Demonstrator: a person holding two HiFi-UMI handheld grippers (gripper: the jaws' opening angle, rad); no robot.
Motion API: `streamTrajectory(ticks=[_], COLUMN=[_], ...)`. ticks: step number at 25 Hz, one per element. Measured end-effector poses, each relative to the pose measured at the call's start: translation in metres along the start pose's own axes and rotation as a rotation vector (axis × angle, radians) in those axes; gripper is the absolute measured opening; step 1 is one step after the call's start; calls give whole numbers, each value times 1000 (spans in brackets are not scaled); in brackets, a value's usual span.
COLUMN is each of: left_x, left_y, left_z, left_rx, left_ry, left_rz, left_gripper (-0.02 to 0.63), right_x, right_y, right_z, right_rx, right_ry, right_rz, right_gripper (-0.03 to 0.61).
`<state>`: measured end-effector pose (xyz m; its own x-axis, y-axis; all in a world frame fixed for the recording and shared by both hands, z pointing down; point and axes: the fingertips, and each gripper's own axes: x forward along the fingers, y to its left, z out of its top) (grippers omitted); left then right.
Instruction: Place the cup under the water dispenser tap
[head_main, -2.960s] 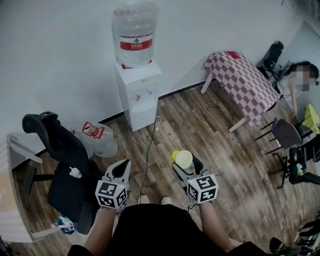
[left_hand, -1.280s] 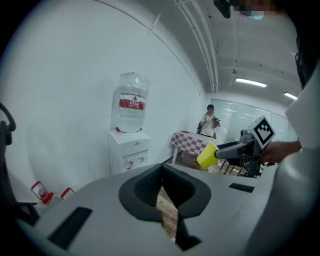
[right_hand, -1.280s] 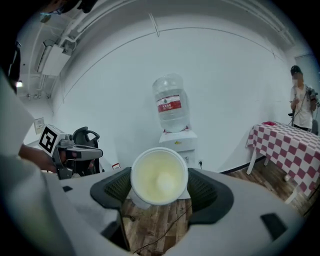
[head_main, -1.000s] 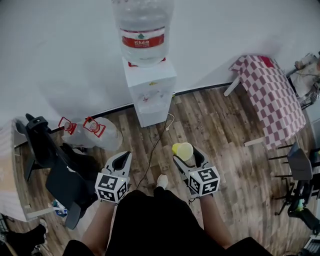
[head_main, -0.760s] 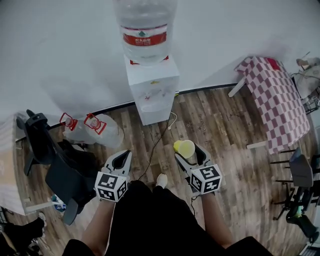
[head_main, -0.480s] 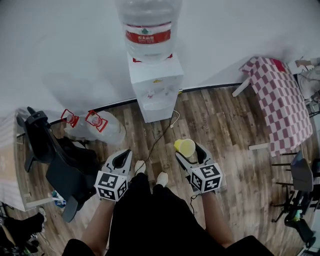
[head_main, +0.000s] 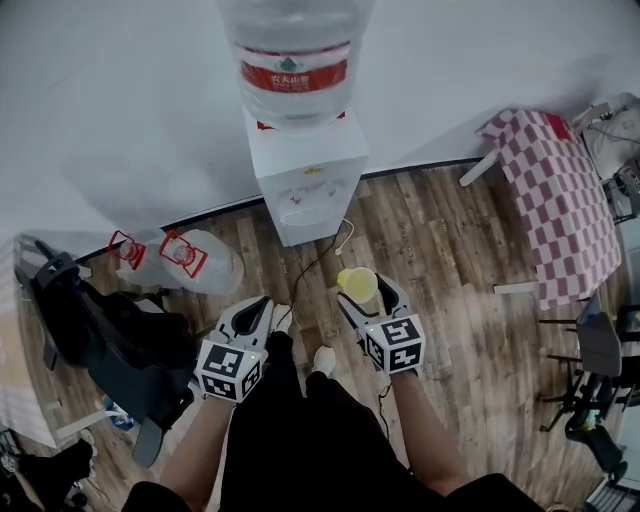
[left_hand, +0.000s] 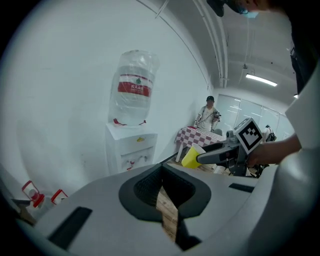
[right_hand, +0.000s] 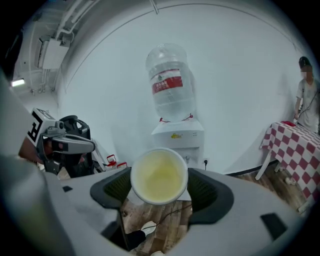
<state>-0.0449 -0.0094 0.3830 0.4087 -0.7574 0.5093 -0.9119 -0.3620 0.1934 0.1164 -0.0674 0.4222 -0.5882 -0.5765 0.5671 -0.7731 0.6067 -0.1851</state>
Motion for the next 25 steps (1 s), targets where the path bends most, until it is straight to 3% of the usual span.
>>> streamTrajectory(ticks=[15,25], left_x=[121,191], left_y=[78,102], left_z=[-18,-55], left_rx=[44,34], left_ry=[72,70], left_rz=[-136,-125], left_gripper=[14,14], right_x=[153,228], right_y=[-55,-102], right_z=[-13,-62], right_rx=[52,55], right_ry=[63,125], right_rz=[-115,-140], right_gripper=[356,356])
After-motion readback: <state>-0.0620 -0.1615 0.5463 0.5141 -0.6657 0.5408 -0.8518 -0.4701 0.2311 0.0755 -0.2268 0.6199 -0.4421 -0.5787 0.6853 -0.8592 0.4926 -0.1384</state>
